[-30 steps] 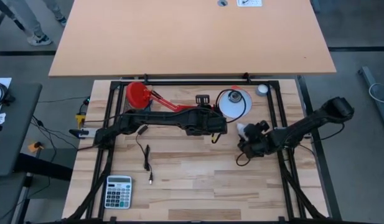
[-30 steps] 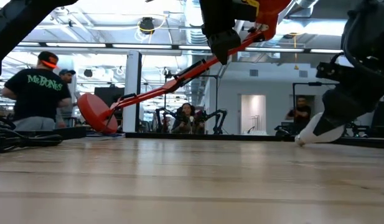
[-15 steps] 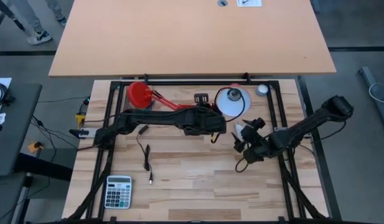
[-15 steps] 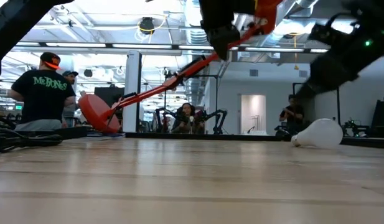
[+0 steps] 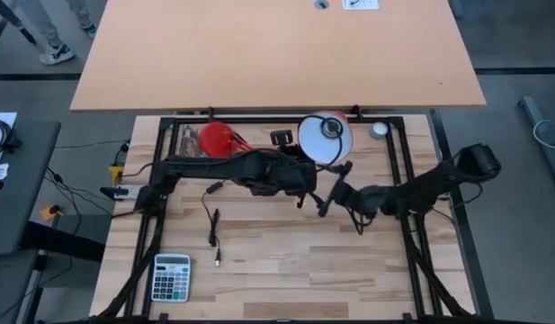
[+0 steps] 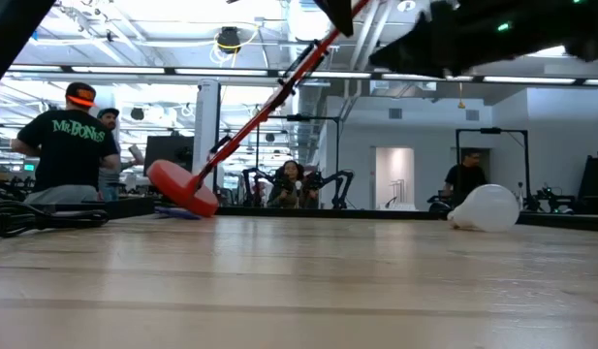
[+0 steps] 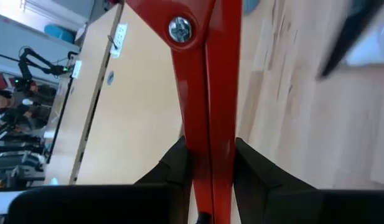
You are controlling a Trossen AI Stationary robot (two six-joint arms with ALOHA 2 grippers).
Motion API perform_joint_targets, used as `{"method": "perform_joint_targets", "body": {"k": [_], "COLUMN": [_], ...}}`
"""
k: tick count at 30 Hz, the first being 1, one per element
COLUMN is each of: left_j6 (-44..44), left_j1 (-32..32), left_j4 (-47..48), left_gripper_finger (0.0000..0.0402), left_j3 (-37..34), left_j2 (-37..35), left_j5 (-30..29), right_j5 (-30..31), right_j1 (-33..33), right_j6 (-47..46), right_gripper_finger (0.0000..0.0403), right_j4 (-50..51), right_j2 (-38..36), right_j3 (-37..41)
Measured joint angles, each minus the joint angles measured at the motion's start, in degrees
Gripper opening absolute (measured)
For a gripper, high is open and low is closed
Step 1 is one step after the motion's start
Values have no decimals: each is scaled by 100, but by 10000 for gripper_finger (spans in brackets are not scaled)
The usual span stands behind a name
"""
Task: Screw lightbulb
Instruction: Remove the lightbulb from the lamp
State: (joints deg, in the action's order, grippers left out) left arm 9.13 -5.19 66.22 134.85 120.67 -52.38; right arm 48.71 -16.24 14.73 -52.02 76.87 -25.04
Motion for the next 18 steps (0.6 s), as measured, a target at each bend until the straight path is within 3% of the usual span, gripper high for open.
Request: {"method": "perform_joint_targets", "body": {"k": [6, 18], "left_j6": [-2, 157], "left_j1": [-102, -149], "left_j4": [15, -217], "left_gripper_finger": [65, 65], "left_j3": [0, 2], "left_j2": [-270, -606], "left_j5": [-2, -169], "right_j5": [-1523, -1878], "right_j1": [961, 1411], "right_j6": [316, 886], "right_gripper_finger": [384, 384], "right_j4": [-1027, -1963], "right_j2": [938, 2824], "right_j3": [-23, -1066]}}
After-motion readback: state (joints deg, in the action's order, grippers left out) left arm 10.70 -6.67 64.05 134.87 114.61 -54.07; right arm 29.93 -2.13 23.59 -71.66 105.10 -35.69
